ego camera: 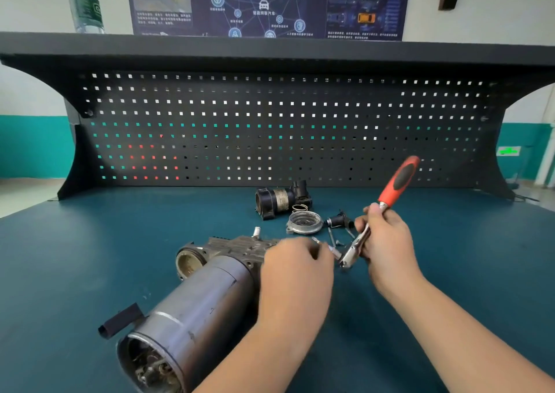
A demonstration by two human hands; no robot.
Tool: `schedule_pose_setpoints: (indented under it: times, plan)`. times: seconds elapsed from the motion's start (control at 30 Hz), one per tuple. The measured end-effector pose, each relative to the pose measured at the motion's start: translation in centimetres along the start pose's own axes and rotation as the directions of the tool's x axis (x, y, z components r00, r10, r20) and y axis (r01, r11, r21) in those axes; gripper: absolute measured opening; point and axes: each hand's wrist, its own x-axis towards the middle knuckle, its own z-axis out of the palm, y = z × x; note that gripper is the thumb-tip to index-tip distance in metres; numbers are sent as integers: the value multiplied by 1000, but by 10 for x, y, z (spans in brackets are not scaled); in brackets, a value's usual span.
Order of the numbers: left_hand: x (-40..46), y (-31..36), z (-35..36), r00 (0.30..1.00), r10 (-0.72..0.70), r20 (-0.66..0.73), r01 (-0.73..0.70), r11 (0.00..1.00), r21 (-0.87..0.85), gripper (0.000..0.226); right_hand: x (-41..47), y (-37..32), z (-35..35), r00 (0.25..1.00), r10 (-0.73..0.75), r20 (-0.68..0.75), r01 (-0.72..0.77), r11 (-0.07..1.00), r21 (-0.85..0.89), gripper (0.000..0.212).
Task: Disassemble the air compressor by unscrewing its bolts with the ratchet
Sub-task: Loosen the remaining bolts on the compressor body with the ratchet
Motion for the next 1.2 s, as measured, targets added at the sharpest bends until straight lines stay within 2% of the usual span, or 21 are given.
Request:
schedule_pose_setpoints:
  times: [0.03, 0.07, 0.1, 0.17, 0.2, 0.23, 0.27, 0.33, 0.47, 0.67, 0.8, 0.93, 1.0, 1.07, 1.13, 1.2]
  plan:
    - [1, 0, -7, 964, 230, -132, -187, 943, 274, 25, 0, -1, -2, 1000, 3, -4, -3, 1000, 12, 26]
    - [4, 1, -16, 915, 357, -187, -250, 867, 431, 22, -1, -2, -3, 1000, 1, 1, -1, 1000, 16, 25]
    - [9, -2, -22, 921, 353, -167, -219, 821, 528, 29, -3, -3, -3, 1000, -8, 15, 8, 1000, 6, 25]
    - [19, -12, -31, 993, 118, 26, -100, 687, 720, 57, -9, -5, -2, 997, -37, 64, 40, 998, -47, 24]
    - [21, -15, -34, 993, 20, 115, -103, 607, 788, 56, -13, -6, -1, 994, -56, 96, 63, 995, -74, 23]
    - [21, -18, -38, 985, 0, 173, -143, 568, 810, 47, -17, -7, 0, 988, -80, 130, 94, 991, -100, 23]
    - [22, -19, -41, 978, 32, 207, -187, 571, 799, 38, -21, -8, 1, 981, -113, 159, 134, 983, -126, 23]
    - [21, -20, -47, 953, 119, 278, -288, 640, 712, 31, -30, -10, 1, 959, -198, 202, 237, 953, -189, 23]
    - [21, -23, -57, 903, 163, 397, -362, 786, 502, 38, -41, -18, -2, 912, -343, 226, 388, 901, -196, 26]
    - [23, -25, -45, 847, 291, 445, -494, 740, 456, 45, -46, -23, -2, 904, -367, 218, 409, 892, -193, 26]
    - [22, -27, -42, 870, 302, 389, -475, 725, 500, 34, -47, -17, 0, 921, -363, 140, 389, 870, -304, 26]
    - [21, -24, -41, 882, 288, 374, -456, 726, 515, 47, -52, -13, 4, 925, -376, 48, 366, 852, -374, 26]
    - [21, -21, -43, 882, 273, 383, -445, 751, 488, 53, -55, -12, 4, 876, -473, 96, 471, 794, -385, 25]
    - [21, -20, -45, 888, 247, 387, -414, 796, 441, 53, -58, -12, 3, 771, -603, 207, 632, 681, -370, 23]
    - [21, -21, -46, 891, 230, 391, -393, 822, 413, 53, -61, -14, 1, 602, -727, 331, 797, 518, -311, 14]
    - [20, -21, -47, 890, 233, 392, -400, 811, 428, 49, -63, -16, 0, 437, -791, 429, 899, 362, -248, 10]
